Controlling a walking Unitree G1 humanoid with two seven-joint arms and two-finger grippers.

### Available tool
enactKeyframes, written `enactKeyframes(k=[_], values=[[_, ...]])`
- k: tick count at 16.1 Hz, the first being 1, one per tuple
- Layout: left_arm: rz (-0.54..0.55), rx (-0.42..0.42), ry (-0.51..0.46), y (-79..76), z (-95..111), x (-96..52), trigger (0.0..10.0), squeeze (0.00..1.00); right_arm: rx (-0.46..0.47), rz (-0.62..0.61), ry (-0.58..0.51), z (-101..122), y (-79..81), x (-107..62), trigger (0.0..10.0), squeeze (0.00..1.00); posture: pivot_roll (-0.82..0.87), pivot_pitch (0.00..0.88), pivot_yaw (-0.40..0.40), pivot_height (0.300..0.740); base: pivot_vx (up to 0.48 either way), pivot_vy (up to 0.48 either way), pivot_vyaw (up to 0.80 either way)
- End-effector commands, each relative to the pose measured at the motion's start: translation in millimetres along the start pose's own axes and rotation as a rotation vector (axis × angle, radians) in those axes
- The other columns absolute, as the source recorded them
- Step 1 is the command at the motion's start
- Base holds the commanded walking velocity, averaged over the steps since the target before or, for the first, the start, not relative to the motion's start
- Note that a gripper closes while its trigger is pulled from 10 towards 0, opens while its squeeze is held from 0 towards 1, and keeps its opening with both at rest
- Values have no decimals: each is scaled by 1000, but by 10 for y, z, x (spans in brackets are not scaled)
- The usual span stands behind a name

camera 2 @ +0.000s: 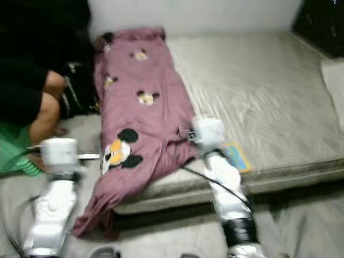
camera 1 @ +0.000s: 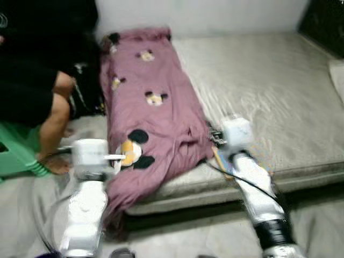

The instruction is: Clean up the room

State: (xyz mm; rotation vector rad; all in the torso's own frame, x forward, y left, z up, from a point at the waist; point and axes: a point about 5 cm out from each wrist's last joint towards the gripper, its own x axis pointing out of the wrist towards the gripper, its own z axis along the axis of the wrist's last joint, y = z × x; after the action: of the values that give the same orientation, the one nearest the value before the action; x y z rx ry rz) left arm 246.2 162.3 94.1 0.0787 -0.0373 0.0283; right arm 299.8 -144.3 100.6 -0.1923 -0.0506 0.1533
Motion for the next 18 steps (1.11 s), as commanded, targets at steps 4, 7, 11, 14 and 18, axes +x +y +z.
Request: enactKeyframes(k=[4,7,11,14,18], values=[[40,29,17,147,-20,-6,10000,0,21,38,-49,131,136,73,10000,0,-34,21,-35,740,226,0,0],[31,26,13,138,-16,-3,10000,0,22,37,-48,130,136,74,10000,0,-34,21,-34,740,95,0,0],[38,27,24,135,-31,3,10000,0,22,37,-46,125,132,70,10000,0,-36,20,-35,740,205,0,0],[41,41,33,128,-39,13,10000,0,5,42,-47,124,135,74,10000,0,-36,21,-35,740,0,0,217],[34,49,32,117,-38,21,10000,0,3,42,-43,117,136,77,10000,0,-37,20,-36,740,0,0,700]])
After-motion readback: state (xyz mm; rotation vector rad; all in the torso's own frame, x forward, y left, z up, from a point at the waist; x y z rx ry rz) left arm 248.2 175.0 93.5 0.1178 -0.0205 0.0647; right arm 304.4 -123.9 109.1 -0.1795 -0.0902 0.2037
